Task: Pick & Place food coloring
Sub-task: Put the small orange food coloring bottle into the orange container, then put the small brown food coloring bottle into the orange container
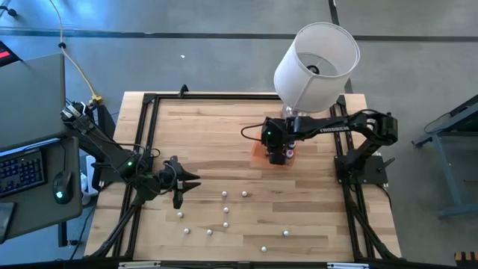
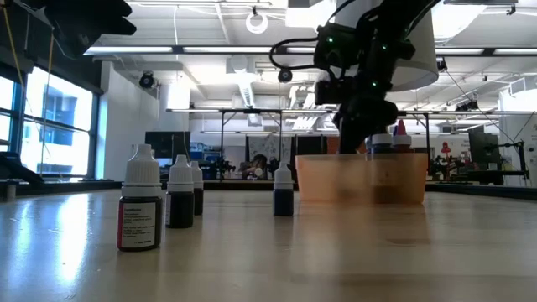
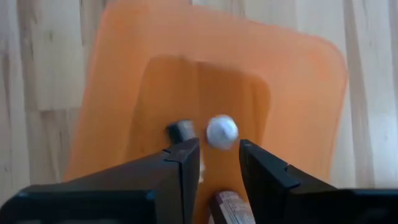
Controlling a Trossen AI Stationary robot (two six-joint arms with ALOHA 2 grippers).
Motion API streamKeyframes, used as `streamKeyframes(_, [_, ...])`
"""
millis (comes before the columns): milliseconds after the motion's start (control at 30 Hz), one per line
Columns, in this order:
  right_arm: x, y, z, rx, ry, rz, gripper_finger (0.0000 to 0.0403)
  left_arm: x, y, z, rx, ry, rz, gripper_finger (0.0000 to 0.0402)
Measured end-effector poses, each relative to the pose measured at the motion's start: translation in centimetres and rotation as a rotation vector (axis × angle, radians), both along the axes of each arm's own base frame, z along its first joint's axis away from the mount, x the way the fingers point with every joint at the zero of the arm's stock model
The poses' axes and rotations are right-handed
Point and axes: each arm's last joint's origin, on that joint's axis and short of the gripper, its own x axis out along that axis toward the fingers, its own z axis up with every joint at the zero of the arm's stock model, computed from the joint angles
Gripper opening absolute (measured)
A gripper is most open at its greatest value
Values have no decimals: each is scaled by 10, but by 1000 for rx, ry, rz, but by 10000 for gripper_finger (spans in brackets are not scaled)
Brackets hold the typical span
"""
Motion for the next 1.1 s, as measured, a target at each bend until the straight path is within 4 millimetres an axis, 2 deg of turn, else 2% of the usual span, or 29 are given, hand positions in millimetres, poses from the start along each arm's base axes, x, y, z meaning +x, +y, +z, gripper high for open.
streamKeyframes(133, [2, -1, 3, -27, -3, -9, 113, -2, 2, -5, 32, 45, 6, 111])
streamKeyframes(300, [11, 0, 26, -43, -31, -8, 107, 5, 0, -13, 30, 77, 33, 111])
streamKeyframes(533, [25, 26, 80, -15, -33, 36, 94, 45, -2, -36, 72, 118, 8, 111])
streamKeyframes(700, [22, 57, 116, 21, 21, 44, 78, 75, 3, -56, 66, 141, -22, 111])
streamKeyframes(800, [12, 76, 136, -9, 53, 54, 64, 86, 7, -70, 58, 180, -38, 111])
streamKeyframes(933, [-12, 97, 156, -38, -3, 75, 41, 95, 8, -84, 38, 212, -71, 111])
streamKeyframes(1033, [-34, 109, 154, 0, -85, 89, 26, 98, 6, -92, 51, 235, -104, 111])
streamKeyframes(1100, [-49, 115, 144, 42, -159, 87, 19, 100, 5, -96, 60, 257, -106, 111])
